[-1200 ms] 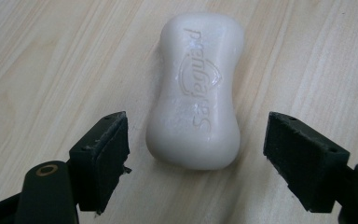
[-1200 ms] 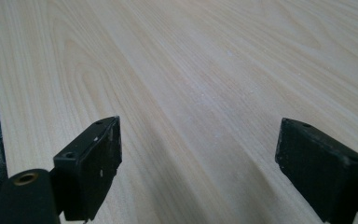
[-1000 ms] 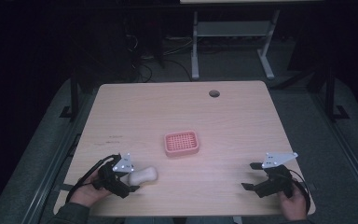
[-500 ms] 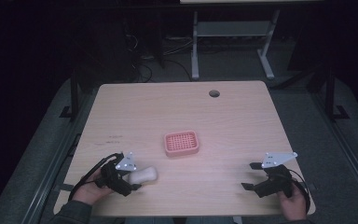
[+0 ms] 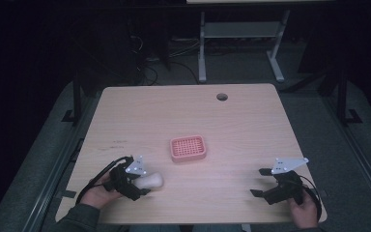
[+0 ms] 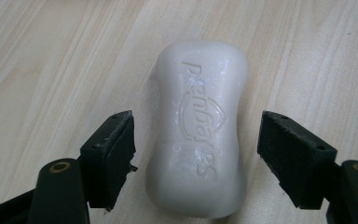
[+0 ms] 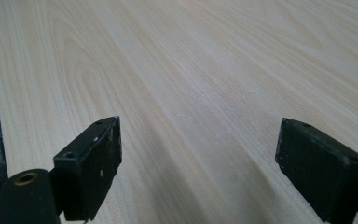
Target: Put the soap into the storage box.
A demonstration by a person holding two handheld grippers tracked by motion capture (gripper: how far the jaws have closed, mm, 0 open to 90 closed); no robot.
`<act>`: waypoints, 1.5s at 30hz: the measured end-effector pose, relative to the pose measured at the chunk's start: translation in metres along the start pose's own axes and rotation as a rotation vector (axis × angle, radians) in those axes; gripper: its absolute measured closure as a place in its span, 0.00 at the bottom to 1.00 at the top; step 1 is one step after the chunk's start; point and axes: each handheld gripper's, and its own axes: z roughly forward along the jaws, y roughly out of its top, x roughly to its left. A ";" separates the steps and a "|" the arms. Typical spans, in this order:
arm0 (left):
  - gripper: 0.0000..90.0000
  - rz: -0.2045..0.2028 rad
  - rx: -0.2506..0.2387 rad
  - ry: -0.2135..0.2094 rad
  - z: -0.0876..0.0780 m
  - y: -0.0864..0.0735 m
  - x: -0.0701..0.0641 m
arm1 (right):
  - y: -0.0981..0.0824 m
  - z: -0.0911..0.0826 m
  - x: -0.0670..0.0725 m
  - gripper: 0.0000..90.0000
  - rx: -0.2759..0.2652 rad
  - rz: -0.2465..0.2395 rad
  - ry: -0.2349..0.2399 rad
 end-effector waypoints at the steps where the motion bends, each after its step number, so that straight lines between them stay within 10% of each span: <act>1: 0.31 -0.002 0.000 -0.002 0.000 0.001 0.000 | 0.000 0.000 0.000 0.16 0.000 0.001 0.000; 45: 0.54 0.004 0.075 -0.065 0.015 0.011 0.004 | 0.000 0.000 0.001 0.16 -0.005 0.003 -0.004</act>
